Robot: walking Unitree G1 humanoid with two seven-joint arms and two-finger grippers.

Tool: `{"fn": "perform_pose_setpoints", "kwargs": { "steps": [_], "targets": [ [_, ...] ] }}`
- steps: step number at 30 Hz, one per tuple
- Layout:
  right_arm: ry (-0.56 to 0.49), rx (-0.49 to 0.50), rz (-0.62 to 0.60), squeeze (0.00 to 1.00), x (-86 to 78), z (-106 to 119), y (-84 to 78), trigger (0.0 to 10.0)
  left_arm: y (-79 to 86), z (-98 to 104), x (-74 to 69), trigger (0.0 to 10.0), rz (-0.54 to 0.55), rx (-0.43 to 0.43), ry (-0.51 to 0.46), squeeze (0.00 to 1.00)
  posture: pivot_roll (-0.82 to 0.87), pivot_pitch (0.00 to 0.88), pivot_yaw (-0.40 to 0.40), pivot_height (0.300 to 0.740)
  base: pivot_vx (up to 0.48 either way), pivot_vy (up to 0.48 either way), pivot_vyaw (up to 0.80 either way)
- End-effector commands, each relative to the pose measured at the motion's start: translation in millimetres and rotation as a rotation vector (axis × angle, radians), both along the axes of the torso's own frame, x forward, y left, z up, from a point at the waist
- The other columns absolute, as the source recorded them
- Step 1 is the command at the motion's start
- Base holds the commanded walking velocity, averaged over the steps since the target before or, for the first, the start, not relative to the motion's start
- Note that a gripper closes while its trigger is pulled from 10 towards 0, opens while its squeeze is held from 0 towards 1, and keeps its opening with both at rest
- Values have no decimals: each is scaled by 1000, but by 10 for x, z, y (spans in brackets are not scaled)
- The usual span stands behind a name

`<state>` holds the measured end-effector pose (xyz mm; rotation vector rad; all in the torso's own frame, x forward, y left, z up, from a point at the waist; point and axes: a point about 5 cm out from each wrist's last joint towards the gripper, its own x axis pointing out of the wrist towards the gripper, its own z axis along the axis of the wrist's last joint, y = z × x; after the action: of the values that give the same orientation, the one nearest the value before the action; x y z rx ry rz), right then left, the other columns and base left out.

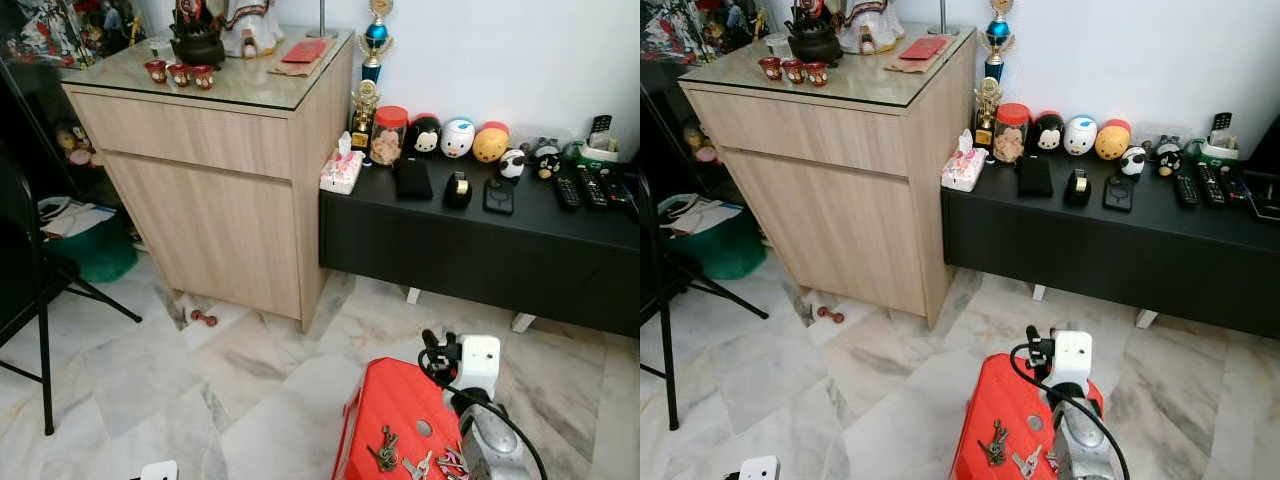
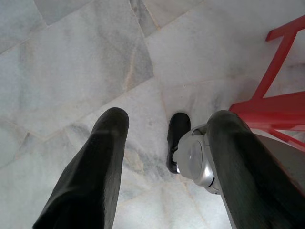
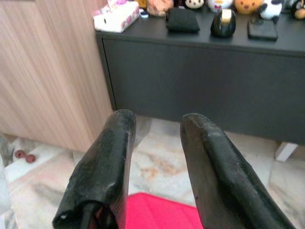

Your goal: Hang keys on a hook

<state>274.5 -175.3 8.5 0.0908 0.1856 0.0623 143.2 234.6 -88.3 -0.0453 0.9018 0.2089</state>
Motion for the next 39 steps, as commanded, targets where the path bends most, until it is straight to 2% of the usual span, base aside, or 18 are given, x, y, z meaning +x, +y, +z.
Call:
{"fn": "perform_pose_setpoints", "kwargs": {
  "steps": [1, 6, 11, 17, 21, 27, 34, 37, 39],
  "targets": [
    [-5, -3, 12, 0, 29, 19, 2, 10000, 0, -17, -38, 10000, 0, -3, 16, 0, 155, 13, -26, 740, 0, 0, 0],
    [17, -21, 73, 0, 48, 16, 49, 10000, -3, -18, -43, 10000, 2, -3, 15, 0, 157, 6, -36, 740, 0, 0, 0],
    [42, -21, 74, 0, 37, -7, 53, 10000, -3, -20, -48, 10000, 2, -6, 15, 0, 156, 5, -36, 731, 0, 0, 0],
    [43, -17, 79, 0, 28, -18, 73, 10000, 0, -25, -63, 10000, -5, -6, 21, 0, 154, 0, -31, 696, 0, 0, 0],
    [49, -12, 95, 0, 17, -31, 107, 10000, 5, -28, -77, 10000, -9, -3, 26, 0, 157, 0, -33, 655, 0, 0, 0],
    [58, -17, 105, 0, 17, -38, 113, 10000, 9, -28, -82, 10000, -6, 3, 24, 0, 152, 0, -32, 624, 0, 0, 0],
    [56, -21, 100, 0, 15, -37, 94, 10000, 35, 11, -61, 10000, 60, 31, -56, 0, 150, 0, -34, 619, 0, 0, 0],
    [108, 12, 123, 0, -17, -102, 117, 10000, 61, 89, -20, 10000, 126, 74, -184, 0, 162, 0, -43, 619, 0, 0, 0],
    [113, 20, 121, 0, -21, -109, 119, 10000, 61, 93, -18, 10000, 129, 75, -191, 0, 163, 0, -44, 619, 0, 0, 0]
  ]
}}
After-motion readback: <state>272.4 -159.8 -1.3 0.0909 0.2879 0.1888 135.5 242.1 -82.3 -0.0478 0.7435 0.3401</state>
